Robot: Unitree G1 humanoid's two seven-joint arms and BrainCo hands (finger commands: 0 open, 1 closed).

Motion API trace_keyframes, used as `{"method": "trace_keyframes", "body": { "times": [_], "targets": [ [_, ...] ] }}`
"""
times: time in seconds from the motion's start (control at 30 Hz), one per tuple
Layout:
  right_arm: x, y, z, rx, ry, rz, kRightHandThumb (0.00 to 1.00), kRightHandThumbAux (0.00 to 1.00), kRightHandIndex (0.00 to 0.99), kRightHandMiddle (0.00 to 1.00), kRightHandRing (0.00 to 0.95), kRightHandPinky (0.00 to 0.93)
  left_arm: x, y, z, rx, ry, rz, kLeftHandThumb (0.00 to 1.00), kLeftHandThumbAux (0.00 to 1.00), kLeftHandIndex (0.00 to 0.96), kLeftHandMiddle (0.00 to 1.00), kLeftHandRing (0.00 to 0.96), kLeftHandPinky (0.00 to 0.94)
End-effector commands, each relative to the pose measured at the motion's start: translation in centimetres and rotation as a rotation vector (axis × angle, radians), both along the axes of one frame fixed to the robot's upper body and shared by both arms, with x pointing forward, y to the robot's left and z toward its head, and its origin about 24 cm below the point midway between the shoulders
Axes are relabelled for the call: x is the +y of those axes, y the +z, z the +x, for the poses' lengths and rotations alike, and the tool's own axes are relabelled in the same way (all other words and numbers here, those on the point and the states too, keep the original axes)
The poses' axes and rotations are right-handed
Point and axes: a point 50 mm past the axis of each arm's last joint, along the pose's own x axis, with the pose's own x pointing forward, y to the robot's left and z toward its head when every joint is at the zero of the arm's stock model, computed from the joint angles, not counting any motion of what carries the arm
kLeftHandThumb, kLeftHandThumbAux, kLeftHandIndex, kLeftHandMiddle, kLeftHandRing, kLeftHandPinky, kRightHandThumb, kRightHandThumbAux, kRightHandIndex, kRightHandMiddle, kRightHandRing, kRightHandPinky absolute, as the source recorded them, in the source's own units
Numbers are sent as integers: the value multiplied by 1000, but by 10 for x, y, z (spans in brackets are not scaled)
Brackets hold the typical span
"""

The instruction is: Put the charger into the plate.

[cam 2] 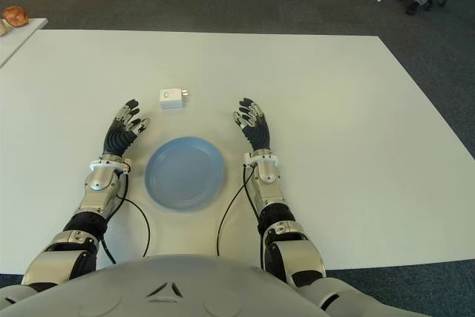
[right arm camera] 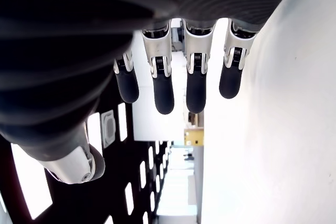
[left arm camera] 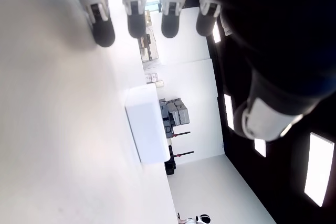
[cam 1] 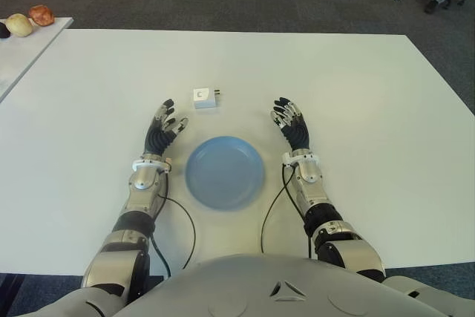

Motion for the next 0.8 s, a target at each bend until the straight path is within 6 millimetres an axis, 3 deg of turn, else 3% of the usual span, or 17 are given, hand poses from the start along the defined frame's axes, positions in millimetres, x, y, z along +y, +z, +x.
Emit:
{"method": "trace_keyframes", "body": {
  "times": [0.03, 0.33, 0.43, 0.8],
  "targets": [
    [1, -34, -26, 177, -8, 2, 117, 654, 171, 238, 215, 212, 5, -36, -36, 214, 49, -45, 7, 658, 63, 99, 101, 128],
    [2, -34, -26, 178, -5, 7, 112, 660, 168, 229, 208, 201, 22, -15, -26, 140, 97, -86, 74, 683, 68, 123, 124, 166],
    [3, -34, -26, 179, -5, 6, 114, 665, 167, 227, 205, 202, 31, 1, -15, 98, 120, -105, 105, 693, 74, 130, 131, 165],
    [5, -35, -26, 182, -9, -5, 128, 673, 180, 238, 214, 208, 45, 24, 18, 66, 178, -129, 173, 702, 90, 146, 154, 190]
  ]
}}
